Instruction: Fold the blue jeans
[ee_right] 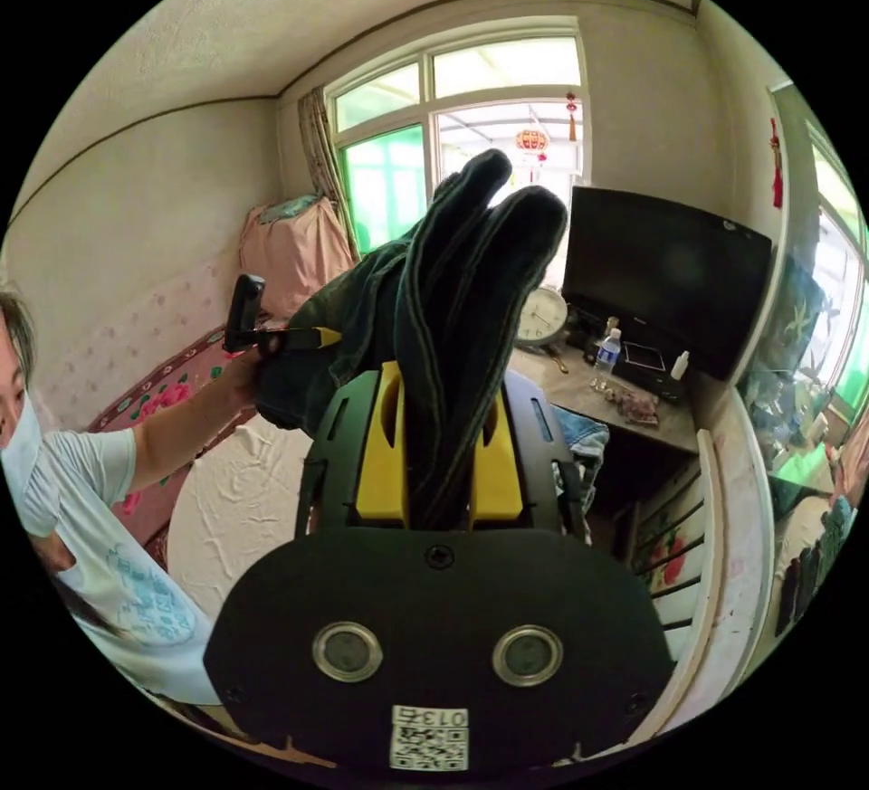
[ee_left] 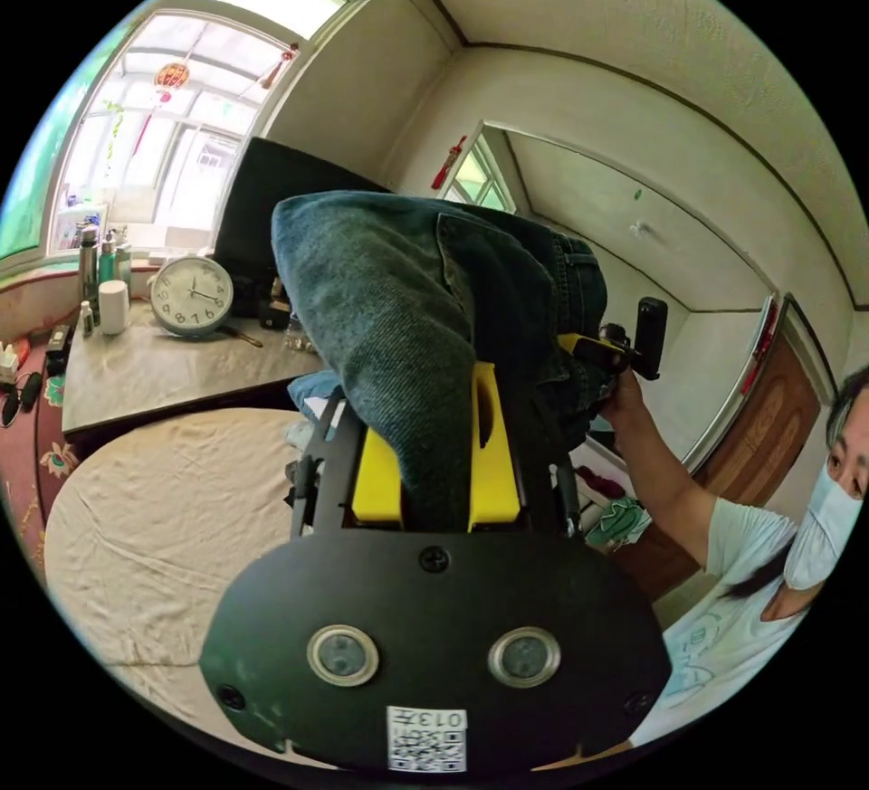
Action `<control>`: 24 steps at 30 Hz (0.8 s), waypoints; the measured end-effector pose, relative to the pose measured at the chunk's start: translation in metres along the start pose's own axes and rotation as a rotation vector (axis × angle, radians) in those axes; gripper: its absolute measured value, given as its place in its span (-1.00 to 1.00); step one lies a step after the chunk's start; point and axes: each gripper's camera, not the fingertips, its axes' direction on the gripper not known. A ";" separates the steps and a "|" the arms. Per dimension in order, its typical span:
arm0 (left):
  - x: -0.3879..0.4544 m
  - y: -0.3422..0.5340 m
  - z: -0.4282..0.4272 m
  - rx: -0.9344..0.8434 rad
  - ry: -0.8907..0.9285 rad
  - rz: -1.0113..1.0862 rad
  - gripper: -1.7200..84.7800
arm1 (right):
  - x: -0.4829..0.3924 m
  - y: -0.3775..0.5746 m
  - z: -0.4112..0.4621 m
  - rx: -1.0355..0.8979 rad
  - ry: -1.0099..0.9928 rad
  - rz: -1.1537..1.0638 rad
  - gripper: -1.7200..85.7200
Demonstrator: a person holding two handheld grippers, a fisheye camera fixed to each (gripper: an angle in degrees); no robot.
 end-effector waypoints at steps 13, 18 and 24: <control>-0.147 0.109 -0.109 -0.130 -0.376 -0.240 -0.70 | -0.100 0.016 0.285 -0.197 -0.335 0.068 -0.73; -0.231 0.204 -0.092 -0.298 -0.480 -0.407 -0.70 | -0.152 0.107 0.449 -0.427 -0.374 0.204 -0.73; -0.288 0.289 -0.071 -0.323 -0.520 -0.546 -0.70 | -0.193 0.165 0.528 -0.532 -0.233 0.253 -0.66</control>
